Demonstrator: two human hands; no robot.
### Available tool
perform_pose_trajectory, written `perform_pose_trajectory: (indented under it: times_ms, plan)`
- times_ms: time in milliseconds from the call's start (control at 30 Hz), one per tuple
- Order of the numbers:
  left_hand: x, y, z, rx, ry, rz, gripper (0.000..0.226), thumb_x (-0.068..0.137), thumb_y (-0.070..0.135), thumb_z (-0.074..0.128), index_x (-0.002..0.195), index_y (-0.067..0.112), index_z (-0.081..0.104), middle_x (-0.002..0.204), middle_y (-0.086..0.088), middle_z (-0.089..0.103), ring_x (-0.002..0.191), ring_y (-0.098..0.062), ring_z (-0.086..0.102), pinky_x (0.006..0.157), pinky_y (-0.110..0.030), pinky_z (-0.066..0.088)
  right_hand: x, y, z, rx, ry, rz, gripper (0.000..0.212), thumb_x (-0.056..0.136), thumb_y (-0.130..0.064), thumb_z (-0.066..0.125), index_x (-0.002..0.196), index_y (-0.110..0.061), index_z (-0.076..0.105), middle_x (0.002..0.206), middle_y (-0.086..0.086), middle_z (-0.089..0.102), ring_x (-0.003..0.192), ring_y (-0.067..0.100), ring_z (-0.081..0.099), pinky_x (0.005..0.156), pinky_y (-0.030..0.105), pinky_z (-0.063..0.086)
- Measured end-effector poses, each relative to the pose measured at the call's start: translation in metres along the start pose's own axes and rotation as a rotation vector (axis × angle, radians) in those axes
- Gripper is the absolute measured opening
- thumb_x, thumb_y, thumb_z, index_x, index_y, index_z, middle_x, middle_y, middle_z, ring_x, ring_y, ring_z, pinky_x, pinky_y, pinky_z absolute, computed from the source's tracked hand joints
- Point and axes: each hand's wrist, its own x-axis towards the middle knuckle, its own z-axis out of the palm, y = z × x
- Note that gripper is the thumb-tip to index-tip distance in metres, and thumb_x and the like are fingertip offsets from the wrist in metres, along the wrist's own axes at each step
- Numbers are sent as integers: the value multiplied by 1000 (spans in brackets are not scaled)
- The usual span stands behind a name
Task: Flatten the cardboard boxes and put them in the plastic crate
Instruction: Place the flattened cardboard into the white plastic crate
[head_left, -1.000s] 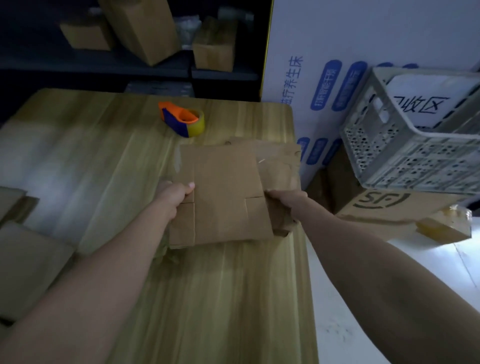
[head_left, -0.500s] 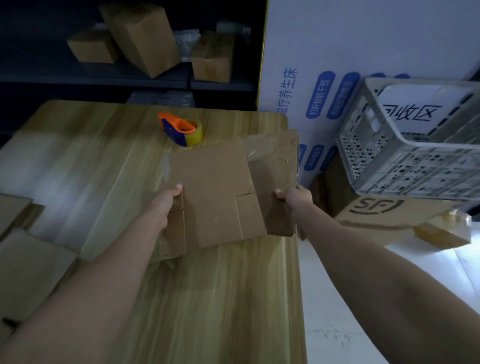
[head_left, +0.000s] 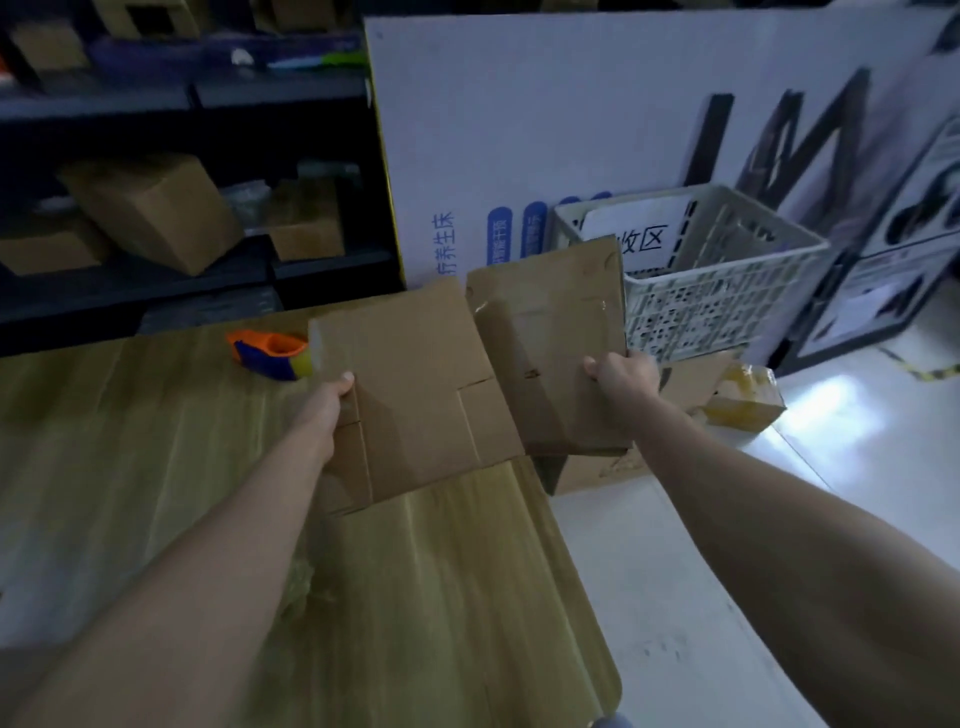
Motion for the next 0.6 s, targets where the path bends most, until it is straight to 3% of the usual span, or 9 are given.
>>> perform_pose_trajectory:
  times_ms: [133,233,400,500,600]
  plan:
    - [-10,14,35,20,63,106,48,84,34,67,121,6,55,113,-7,60,101,-30,57,82,-39,46,16,-9,-28,164,106,44,41,82,-30,67,115,-7,59,108,11,64,94,28,58,80,35,47]
    - [-11,19,79,11,48,128,47,87,34,63,125,6,55,122,-7,57,110,-30,54,94,-41,44,42,-12,-55,261,135,24,39,79,-33,69,110,-10,58,102,9,64,86,26,58,74,35,46]
    - [-17,35,183,-50,28,160,38,89,33,62,116,7,56,108,-7,57,92,-27,54,75,-35,43,119,-15,-123,356,155,-20,39,76,-38,70,105,-16,58,101,5,64,87,26,60,78,37,49]
    - [-25,46,251,-105,45,200,32,89,28,62,113,8,56,105,-9,57,89,-24,53,74,-33,41,172,-14,-171,396,190,-19,40,76,-38,70,107,-17,55,106,5,63,94,28,60,86,41,50]
    - [-32,54,309,-122,62,194,41,88,30,62,119,4,53,107,-8,55,92,-25,50,78,-35,41,218,-12,-216,438,234,19,50,78,-38,67,120,-14,54,111,6,62,95,28,58,90,43,49]
